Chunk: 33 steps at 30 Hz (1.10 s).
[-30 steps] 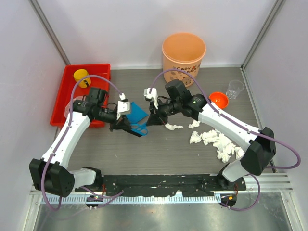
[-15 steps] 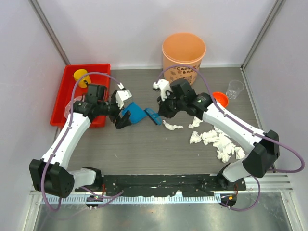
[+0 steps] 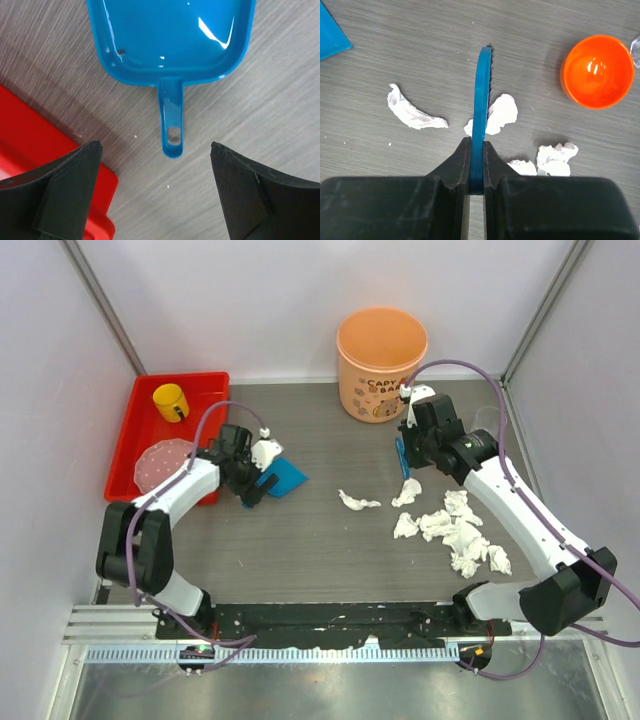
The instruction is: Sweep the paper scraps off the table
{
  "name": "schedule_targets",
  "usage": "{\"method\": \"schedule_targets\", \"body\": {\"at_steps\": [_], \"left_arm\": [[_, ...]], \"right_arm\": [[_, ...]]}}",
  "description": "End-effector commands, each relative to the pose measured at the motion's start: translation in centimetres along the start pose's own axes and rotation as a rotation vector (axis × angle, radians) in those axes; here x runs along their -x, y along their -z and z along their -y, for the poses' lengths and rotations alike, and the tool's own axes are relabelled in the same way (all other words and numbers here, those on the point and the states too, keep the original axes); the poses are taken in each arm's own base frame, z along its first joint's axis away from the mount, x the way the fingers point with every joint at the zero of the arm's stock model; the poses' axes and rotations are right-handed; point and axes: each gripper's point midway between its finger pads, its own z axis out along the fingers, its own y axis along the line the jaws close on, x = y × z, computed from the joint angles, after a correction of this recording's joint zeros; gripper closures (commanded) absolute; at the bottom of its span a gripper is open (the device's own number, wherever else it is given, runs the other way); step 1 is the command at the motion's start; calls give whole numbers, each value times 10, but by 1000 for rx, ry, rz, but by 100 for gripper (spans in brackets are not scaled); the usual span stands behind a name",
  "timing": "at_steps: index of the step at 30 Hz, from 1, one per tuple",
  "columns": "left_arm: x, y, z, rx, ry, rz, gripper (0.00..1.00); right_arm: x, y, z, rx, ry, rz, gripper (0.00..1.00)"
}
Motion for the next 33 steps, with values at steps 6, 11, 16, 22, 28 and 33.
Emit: {"method": "schedule_targets", "body": {"at_steps": [6, 11, 16, 22, 28, 33], "left_arm": [[4, -38, -14, 62, -50, -86, 20], [-12, -47, 7, -6, -48, -108, 31], [-23, -54, 14, -26, -64, -131, 33], [-32, -70, 17, -45, -53, -159, 53], [-39, -56, 36, -139, -34, -192, 100], [-25, -25, 48, -194, -81, -140, 100]], "right_arm": [[-4, -9, 23, -77, -36, -10, 99], [-15, -10, 47, -158, -60, -24, 99], [-20, -16, 57, -214, -47, -48, 99], [-24, -22, 56, -210, -42, -66, 99], [-19, -19, 32, -78, -78, -42, 99], [-12, -7, -21, 156, -124, -21, 99]]}}
